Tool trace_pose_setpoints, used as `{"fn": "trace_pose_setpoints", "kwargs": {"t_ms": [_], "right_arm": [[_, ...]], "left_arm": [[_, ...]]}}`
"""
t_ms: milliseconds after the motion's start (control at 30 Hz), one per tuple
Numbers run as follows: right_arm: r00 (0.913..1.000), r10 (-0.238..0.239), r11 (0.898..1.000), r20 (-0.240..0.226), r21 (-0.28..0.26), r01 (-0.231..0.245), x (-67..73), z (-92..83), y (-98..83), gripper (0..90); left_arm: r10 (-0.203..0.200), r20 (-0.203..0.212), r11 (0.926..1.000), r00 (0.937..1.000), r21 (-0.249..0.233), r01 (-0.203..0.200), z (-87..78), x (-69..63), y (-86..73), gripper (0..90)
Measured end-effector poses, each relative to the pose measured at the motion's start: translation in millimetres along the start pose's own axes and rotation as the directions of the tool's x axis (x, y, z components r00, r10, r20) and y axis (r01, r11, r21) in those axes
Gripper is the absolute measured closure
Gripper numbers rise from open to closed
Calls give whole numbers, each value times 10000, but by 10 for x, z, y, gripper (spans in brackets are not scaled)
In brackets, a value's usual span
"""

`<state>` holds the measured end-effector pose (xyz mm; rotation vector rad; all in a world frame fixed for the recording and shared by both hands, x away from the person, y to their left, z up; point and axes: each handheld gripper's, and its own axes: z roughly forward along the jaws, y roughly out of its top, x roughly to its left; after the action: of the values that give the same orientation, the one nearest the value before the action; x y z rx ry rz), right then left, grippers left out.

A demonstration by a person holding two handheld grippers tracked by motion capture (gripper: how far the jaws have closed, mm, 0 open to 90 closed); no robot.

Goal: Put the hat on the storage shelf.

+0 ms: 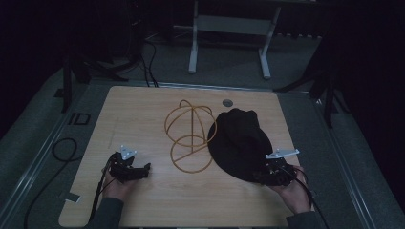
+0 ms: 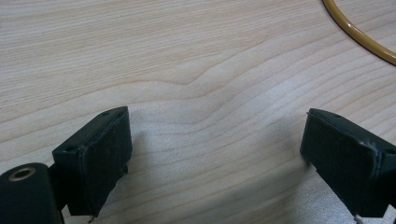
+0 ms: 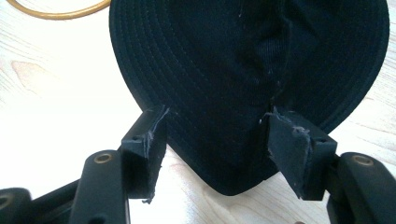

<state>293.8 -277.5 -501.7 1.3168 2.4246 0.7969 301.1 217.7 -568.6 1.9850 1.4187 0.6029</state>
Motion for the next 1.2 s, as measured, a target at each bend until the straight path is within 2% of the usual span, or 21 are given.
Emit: {"fn": "trace_pose_setpoints", "kwargs": {"t_ms": [233,500,933,1200], "right_arm": [[9995,-320,9986,-26,420,321,-54,-26,128,356],[9991,-318,9965,-280,761,339,-124,-56,238,334],[9985,-514,9893,-185,1359,534,-126,-18,433,321],[9973,-724,9811,-91,1795,728,-122,35,574,335]], "left_arm": [[3,4,10000,10000,25,-3,-4,-2,-2,94],[5,4,10000,10000,29,-5,-4,-2,-2,94],[8,3,10000,10000,32,-9,-4,-2,-2,94],[7,3,10000,10000,30,-7,-4,-2,-2,94]]}}
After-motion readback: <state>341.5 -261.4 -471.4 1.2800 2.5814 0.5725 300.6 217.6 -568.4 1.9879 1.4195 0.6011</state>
